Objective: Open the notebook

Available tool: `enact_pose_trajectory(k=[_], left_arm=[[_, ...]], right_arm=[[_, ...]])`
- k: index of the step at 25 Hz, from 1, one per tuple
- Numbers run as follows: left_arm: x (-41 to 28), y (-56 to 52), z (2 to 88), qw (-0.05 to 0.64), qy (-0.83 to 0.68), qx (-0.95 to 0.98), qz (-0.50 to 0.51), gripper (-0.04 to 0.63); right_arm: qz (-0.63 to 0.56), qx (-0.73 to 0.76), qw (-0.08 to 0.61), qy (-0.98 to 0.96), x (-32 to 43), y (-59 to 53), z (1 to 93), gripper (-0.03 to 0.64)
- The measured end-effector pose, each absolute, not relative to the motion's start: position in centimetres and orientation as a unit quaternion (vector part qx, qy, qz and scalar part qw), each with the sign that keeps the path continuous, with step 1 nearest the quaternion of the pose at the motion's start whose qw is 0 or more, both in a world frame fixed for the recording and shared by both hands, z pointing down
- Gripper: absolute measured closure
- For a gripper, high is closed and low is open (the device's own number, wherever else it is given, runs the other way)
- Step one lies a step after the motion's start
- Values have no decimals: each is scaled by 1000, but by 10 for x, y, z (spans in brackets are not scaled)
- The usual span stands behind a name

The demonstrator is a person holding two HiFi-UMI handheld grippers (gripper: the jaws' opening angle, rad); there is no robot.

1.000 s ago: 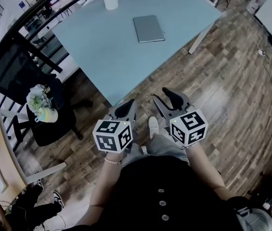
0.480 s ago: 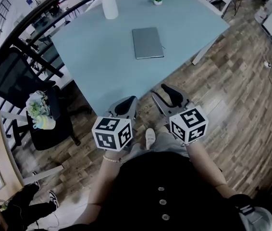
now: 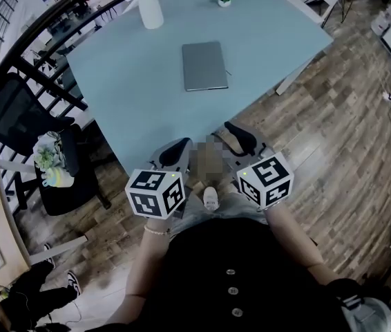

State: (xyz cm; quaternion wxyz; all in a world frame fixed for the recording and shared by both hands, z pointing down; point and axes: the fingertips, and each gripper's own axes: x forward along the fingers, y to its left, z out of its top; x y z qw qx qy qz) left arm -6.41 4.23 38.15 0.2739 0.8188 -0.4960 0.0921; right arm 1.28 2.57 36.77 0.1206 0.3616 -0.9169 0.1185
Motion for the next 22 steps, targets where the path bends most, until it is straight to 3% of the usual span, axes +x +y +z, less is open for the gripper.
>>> enact_pose_trajectory(k=[22], left_arm=[[-68,24,406,295,-502,804,121,578]], right_arm=[[157,363,119,-911,19,1,395,457]])
